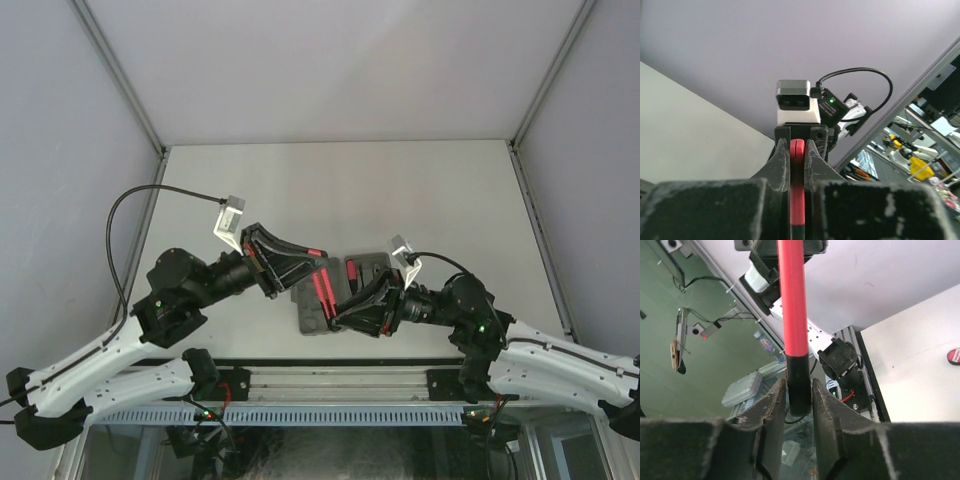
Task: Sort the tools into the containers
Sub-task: Pick up the utility knife at the center of the board.
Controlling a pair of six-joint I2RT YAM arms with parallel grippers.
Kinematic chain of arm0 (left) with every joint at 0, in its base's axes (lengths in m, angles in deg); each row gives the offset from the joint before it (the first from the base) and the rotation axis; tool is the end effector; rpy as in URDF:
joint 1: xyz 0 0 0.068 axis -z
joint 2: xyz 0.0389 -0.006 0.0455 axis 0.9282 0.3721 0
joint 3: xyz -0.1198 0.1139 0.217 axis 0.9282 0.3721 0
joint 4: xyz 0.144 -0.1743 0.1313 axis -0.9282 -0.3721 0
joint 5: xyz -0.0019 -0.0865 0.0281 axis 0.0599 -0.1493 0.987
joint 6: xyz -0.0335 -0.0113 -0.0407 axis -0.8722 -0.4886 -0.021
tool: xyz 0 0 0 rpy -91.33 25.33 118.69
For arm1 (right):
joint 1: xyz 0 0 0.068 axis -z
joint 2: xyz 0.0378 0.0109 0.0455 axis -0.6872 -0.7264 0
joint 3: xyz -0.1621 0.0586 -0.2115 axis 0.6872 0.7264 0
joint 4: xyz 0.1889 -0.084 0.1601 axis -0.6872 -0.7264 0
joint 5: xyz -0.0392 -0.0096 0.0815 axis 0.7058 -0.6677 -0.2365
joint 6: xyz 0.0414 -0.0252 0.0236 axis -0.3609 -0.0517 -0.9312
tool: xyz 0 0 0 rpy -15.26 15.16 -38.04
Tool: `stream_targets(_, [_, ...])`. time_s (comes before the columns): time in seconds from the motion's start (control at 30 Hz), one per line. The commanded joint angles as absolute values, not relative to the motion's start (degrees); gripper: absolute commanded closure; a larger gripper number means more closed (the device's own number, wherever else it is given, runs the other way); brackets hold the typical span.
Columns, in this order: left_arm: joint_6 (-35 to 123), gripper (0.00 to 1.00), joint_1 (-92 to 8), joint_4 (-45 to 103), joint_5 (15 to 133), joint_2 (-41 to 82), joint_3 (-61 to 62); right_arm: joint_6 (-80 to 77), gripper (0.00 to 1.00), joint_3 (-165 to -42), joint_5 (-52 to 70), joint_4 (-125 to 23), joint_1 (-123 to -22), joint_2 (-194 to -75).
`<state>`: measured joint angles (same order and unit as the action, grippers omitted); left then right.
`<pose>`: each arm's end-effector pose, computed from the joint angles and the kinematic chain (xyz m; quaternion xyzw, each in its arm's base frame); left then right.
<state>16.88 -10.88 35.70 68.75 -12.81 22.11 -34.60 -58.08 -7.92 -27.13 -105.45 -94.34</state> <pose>0.0808 -0.1417 0.4186 0.1906 0.5661 -0.6407 0.4824 0.0698 0.1629 0.3247 -0.2793 0.5658 0.6775 0.3780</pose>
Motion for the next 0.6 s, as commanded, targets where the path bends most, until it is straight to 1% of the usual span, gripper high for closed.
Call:
stream_targets(0.0, [18.8,1.0,-10.8,34.4,71.7,-14.3,21.7,-31.7,0.67,-60.5,-1.2,-31.6,-105.9,-91.3])
stream_targets(0.1, [19.5,1.0,-10.8,30.9,75.5,-15.3,21.3,-29.8,0.46,-60.5,3.3,-34.9,-106.5,-89.2])
stream_targets(0.17, [19.9,1.0,-10.8,29.0,77.8,-15.9,21.1,-28.6,0.39,-60.5,6.5,-36.6,-107.3,-88.3])
stream_targets(0.27, [21.0,1.0,-10.8,26.3,80.8,-16.4,20.4,-27.4,0.35,-60.5,10.3,-37.5,-108.6,-88.1])
stream_targets(0.57, [21.6,1.0,-10.9,18.0,89.6,-15.4,17.0,-22.5,0.34,-65.0,28.3,-43.5,-115.9,-91.3])
